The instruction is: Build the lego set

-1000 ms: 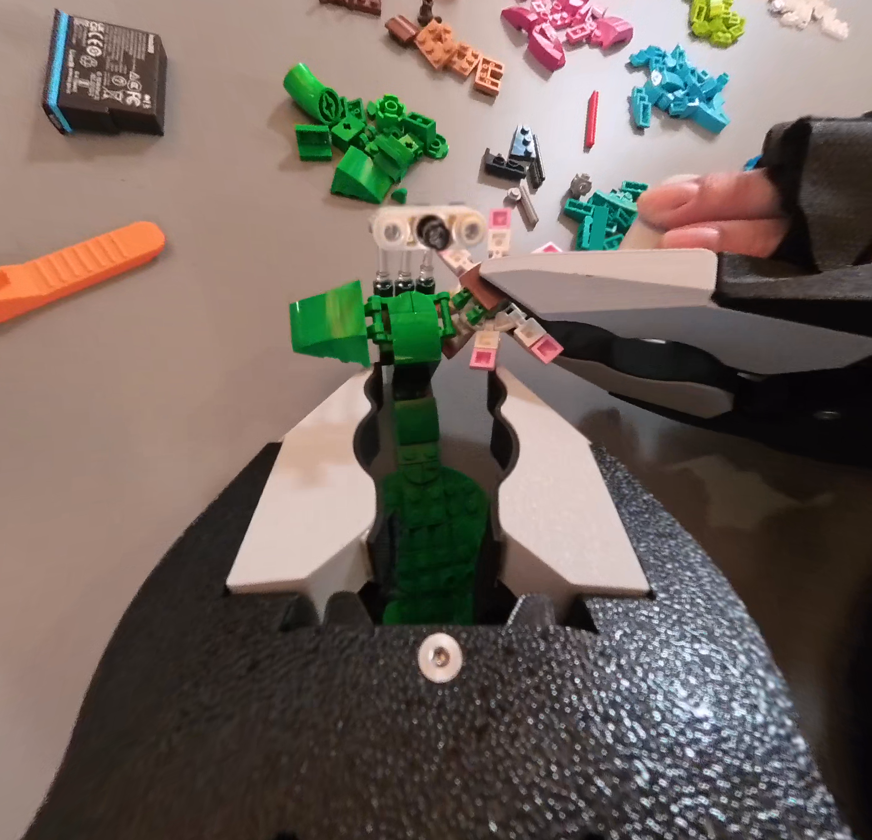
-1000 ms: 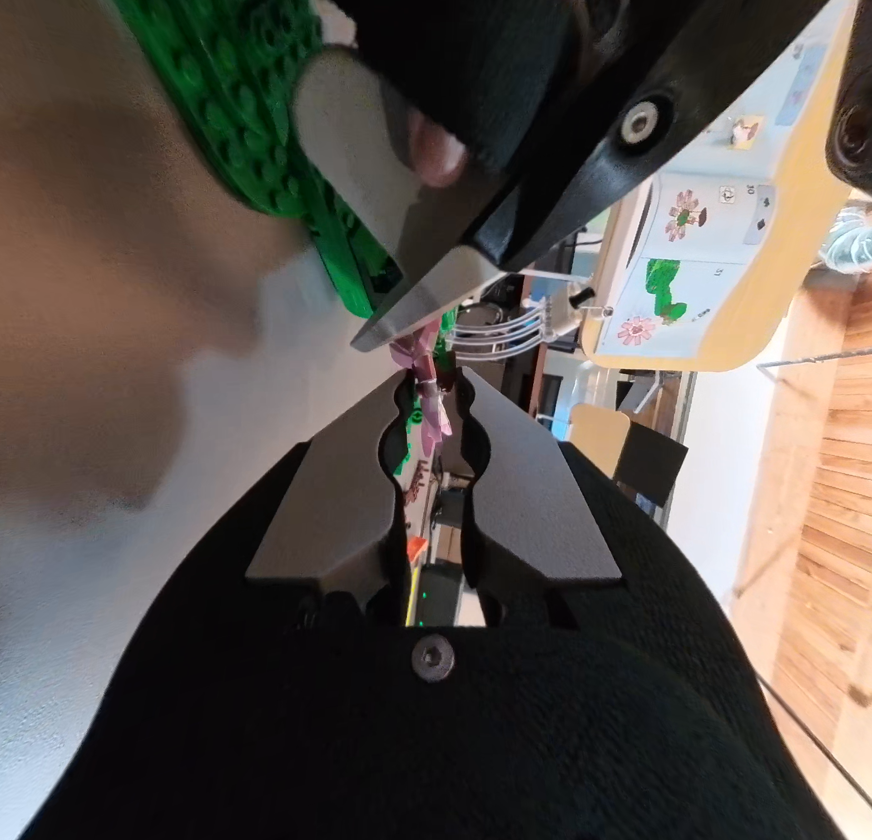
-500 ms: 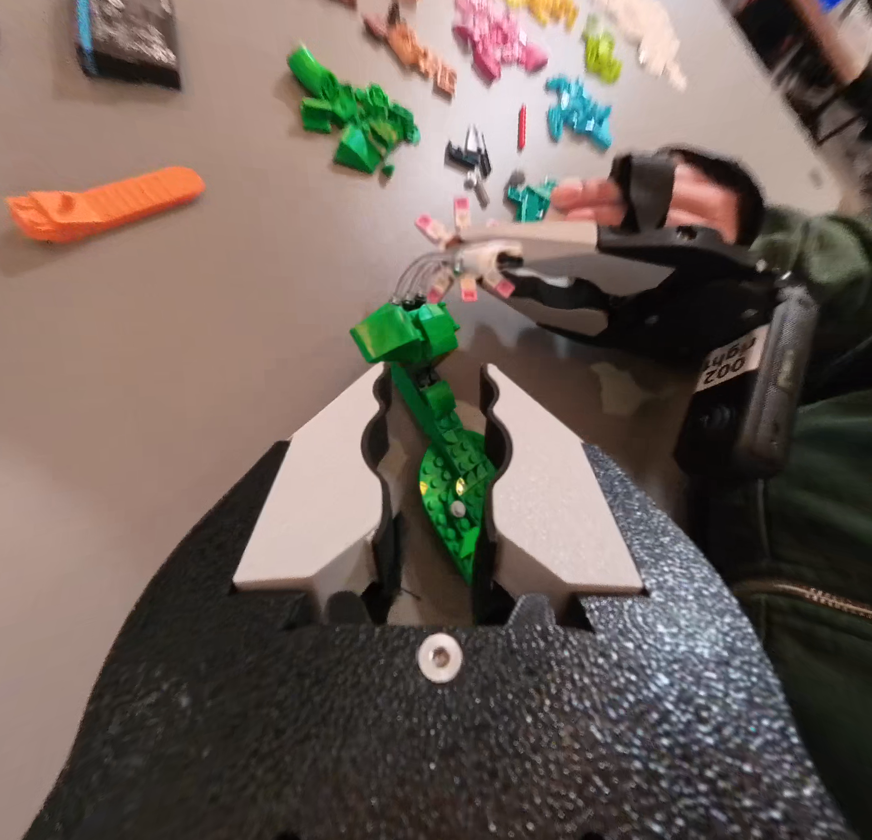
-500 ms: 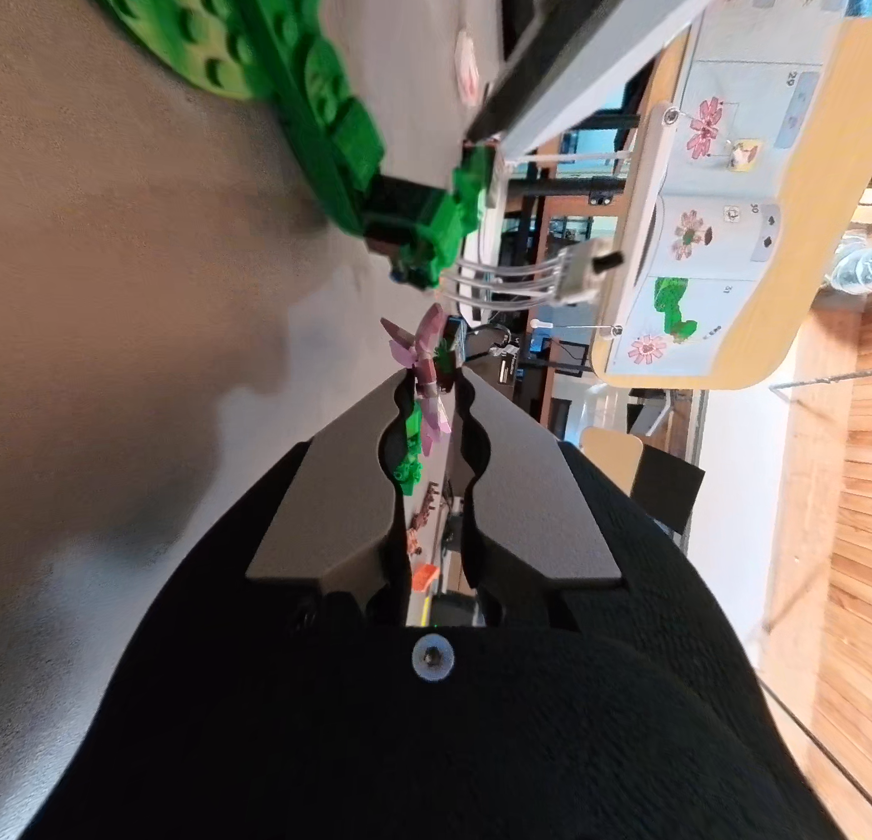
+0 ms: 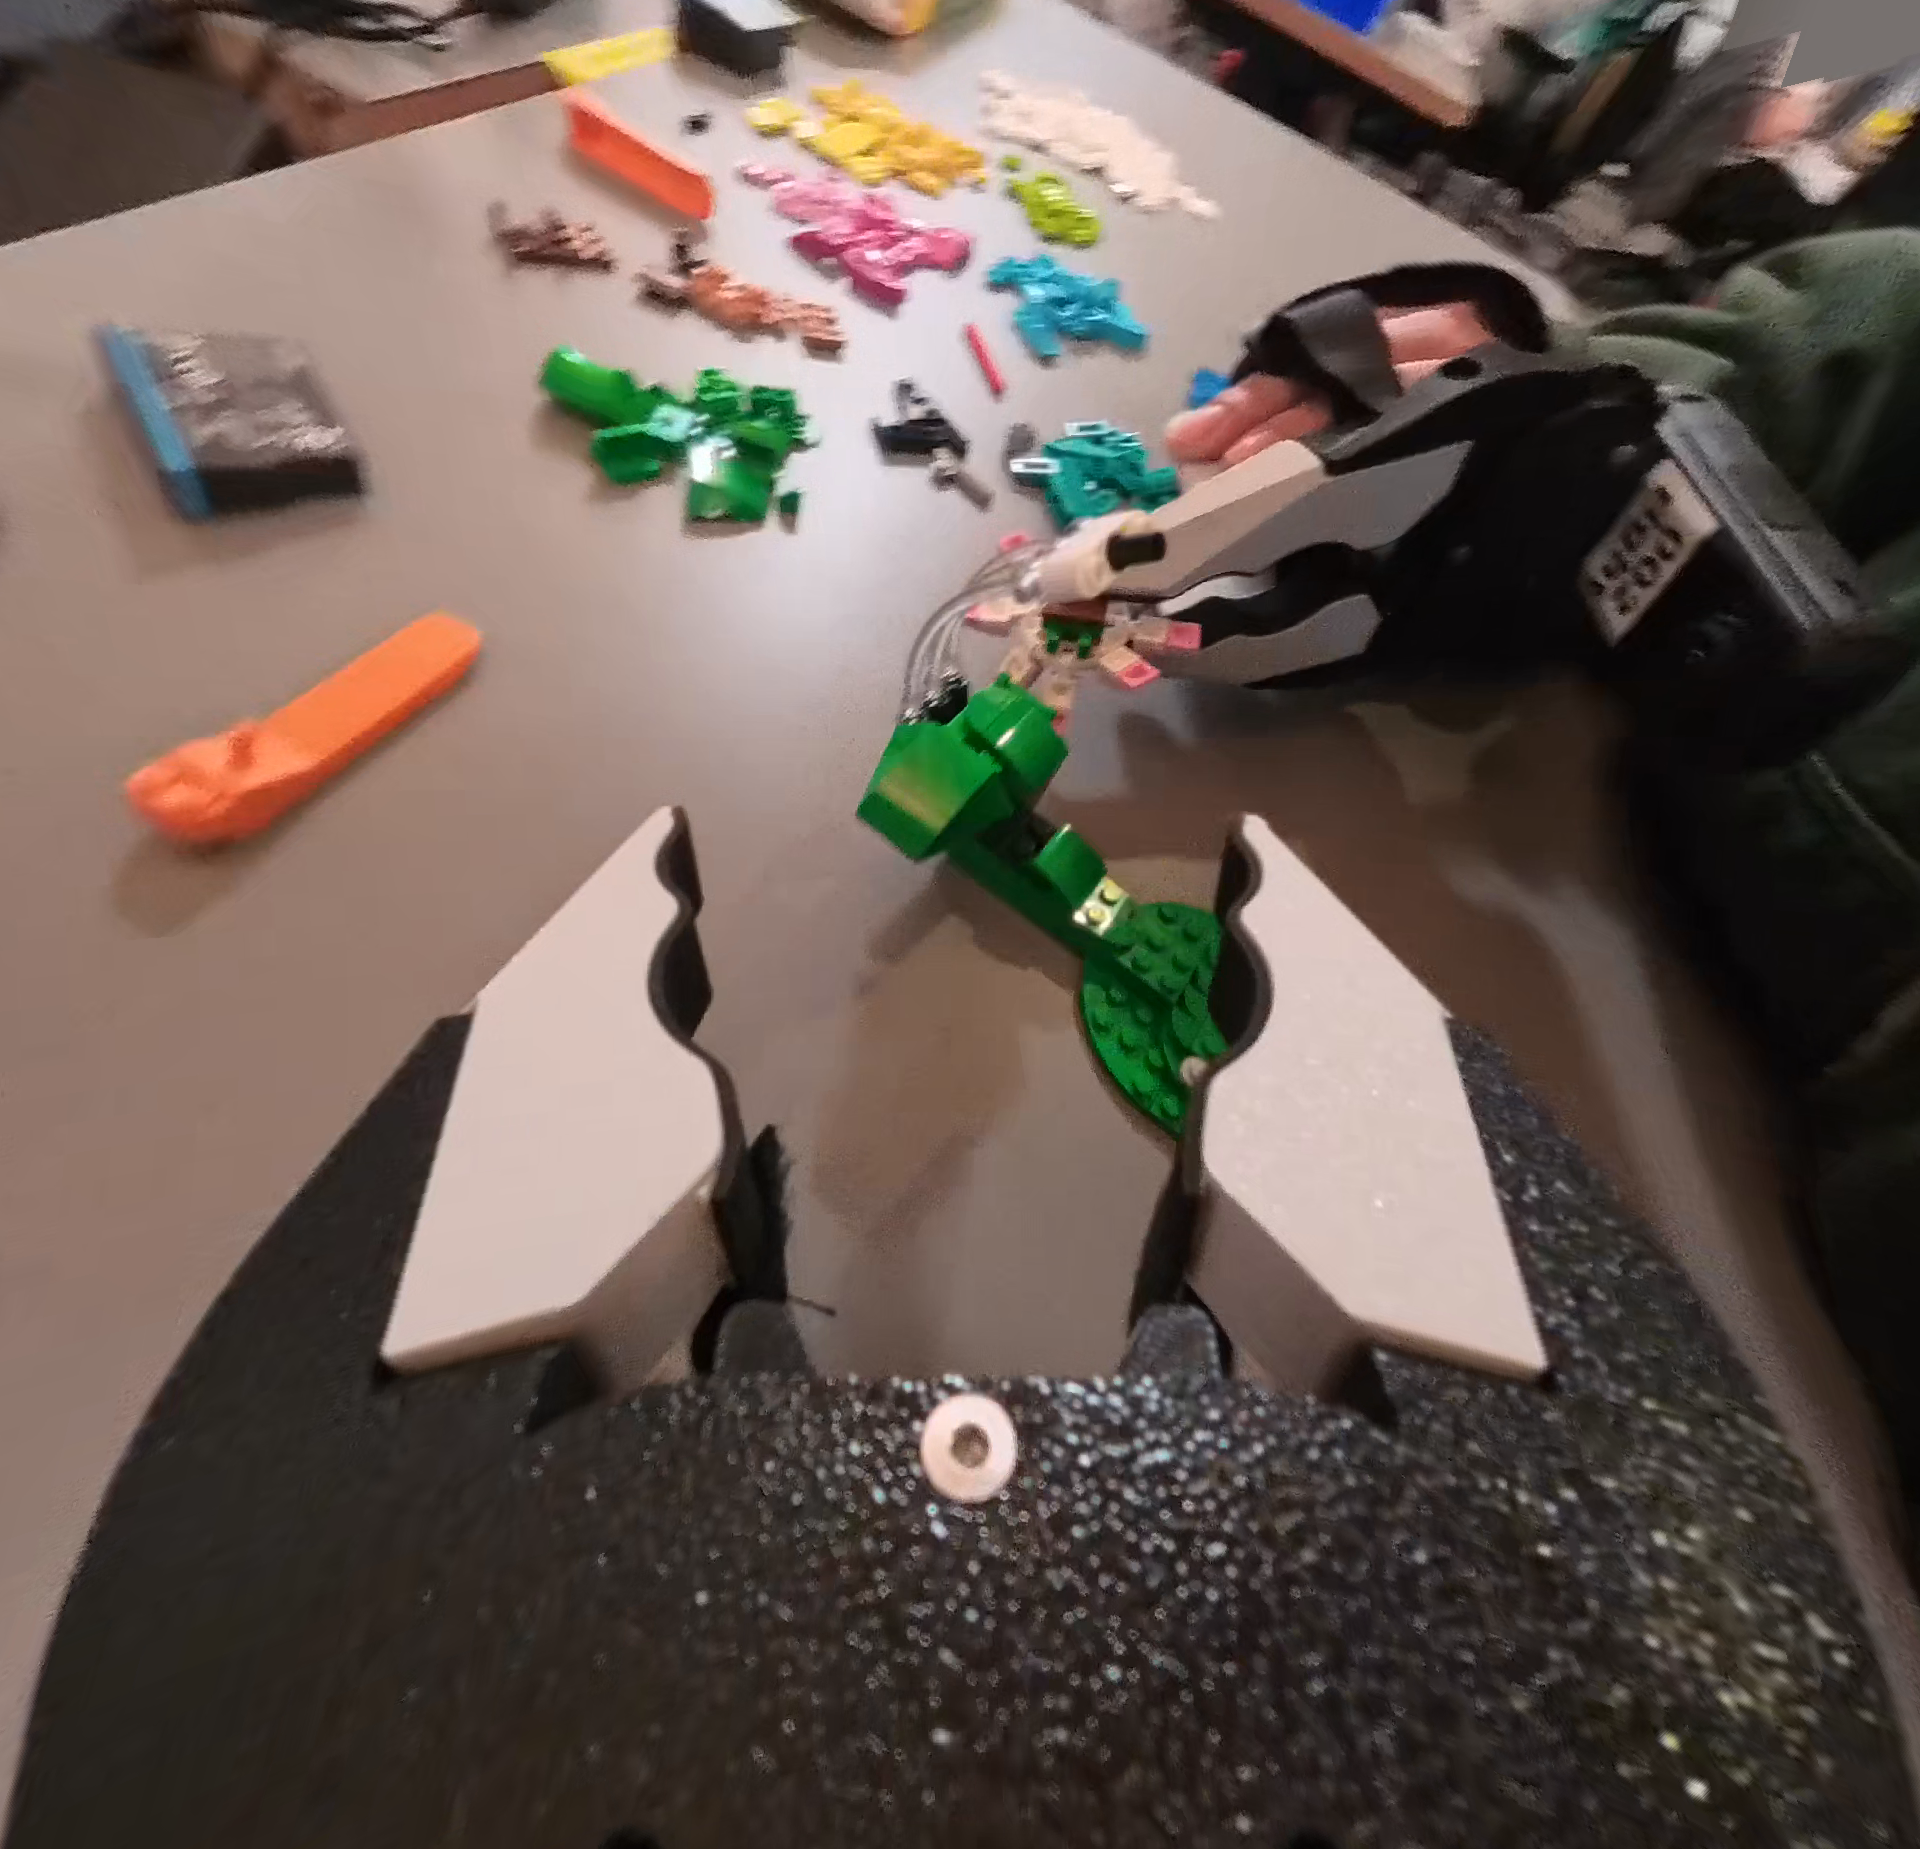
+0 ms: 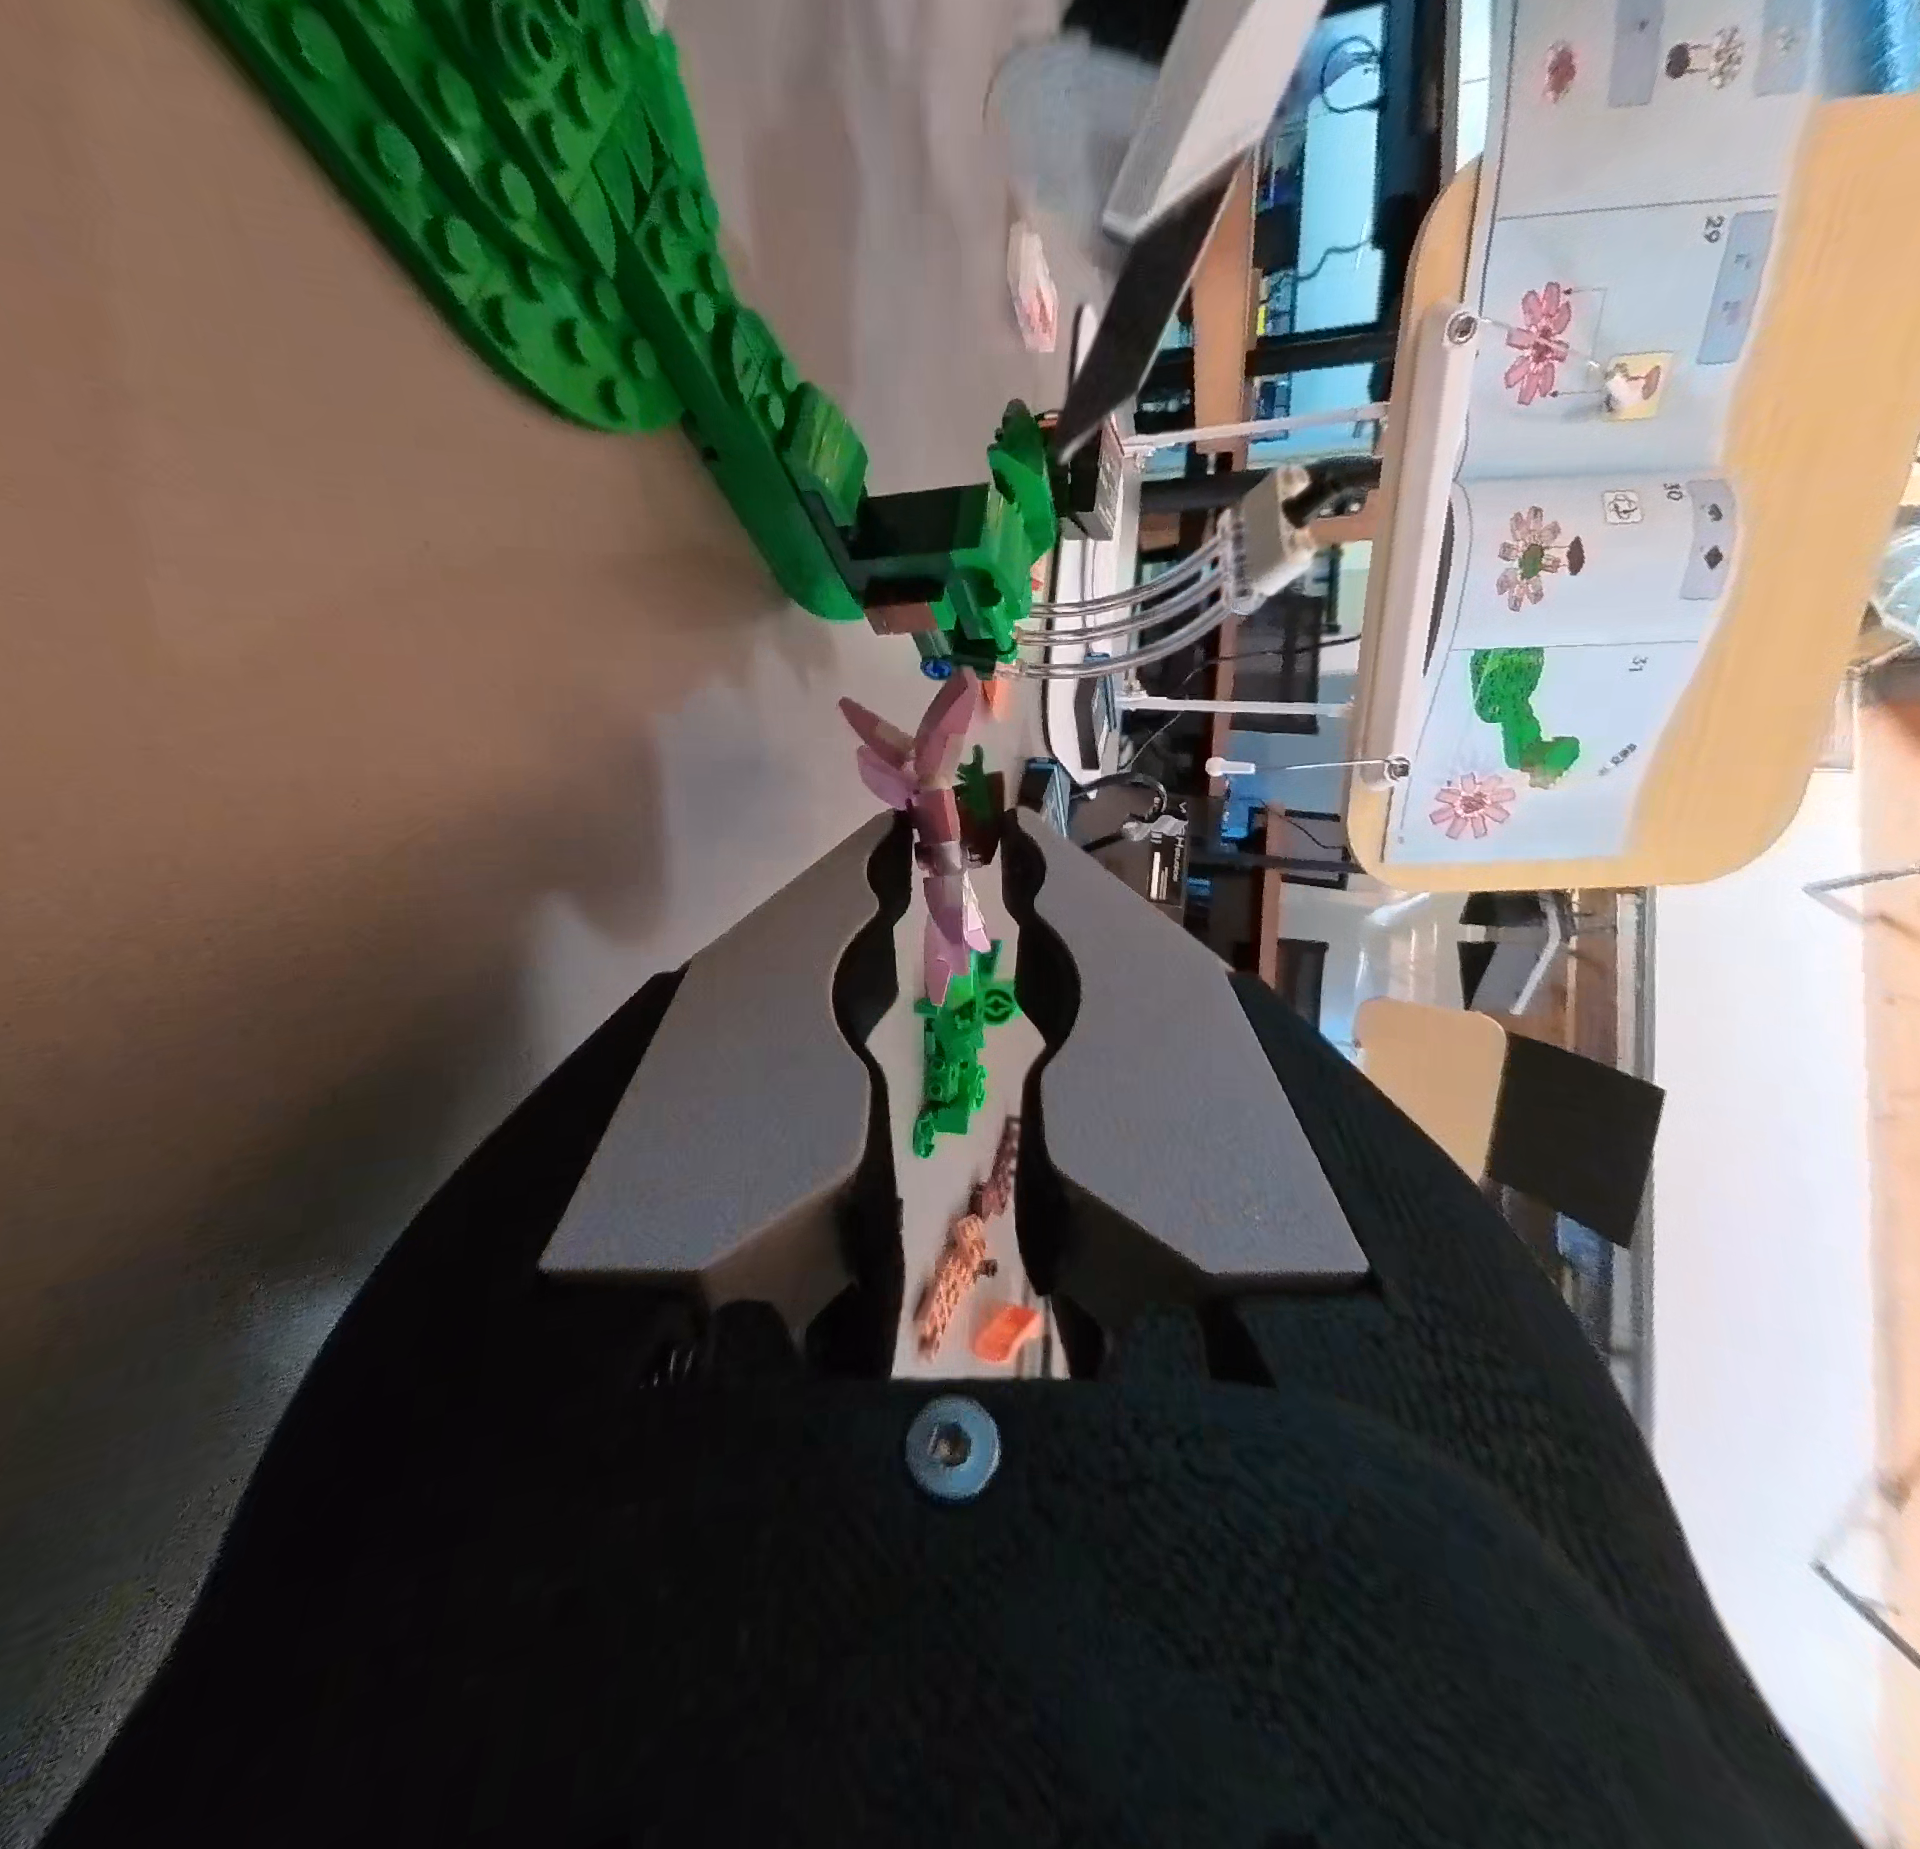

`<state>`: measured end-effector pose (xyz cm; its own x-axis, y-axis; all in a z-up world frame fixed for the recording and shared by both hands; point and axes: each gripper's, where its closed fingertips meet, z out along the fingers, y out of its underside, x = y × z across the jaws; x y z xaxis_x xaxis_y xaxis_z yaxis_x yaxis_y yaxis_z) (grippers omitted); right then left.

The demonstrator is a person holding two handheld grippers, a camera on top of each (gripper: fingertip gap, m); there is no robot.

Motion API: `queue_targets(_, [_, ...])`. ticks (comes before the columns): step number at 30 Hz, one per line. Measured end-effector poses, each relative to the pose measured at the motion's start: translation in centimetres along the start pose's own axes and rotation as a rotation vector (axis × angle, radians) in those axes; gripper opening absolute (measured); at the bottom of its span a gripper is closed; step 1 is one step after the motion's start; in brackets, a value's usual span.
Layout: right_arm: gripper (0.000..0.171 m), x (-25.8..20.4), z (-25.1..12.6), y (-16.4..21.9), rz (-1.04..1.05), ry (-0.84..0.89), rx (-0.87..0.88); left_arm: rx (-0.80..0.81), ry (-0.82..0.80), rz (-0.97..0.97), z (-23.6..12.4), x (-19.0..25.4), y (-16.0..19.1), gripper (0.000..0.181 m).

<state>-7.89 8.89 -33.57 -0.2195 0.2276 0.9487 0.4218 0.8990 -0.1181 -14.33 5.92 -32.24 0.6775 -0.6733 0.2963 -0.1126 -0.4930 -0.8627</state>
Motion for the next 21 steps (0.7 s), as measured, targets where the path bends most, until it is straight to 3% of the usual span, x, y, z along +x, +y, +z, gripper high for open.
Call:
queue_targets(1, [0.015,0.1,-0.1,-0.1,0.001,0.002,0.006,-0.008,0.031,0.016,0.6,-0.2,0.0,0.093])
queue_targets(6, [0.015,0.4,-0.3,-0.1,0.030,0.025,0.025,-0.075,0.187,-0.007,2.6,0.1,0.8,0.077])
queue_targets(16, [0.015,0.8,-0.7,-1.6,0.017,0.104,0.111,-0.193,0.250,0.116,4.1,1.1,1.9,0.062])
queue_targets(21, [0.015,0.5,-0.4,-1.7,0.015,0.095,0.109,-0.185,0.140,0.078,4.3,0.3,2.0,0.044])
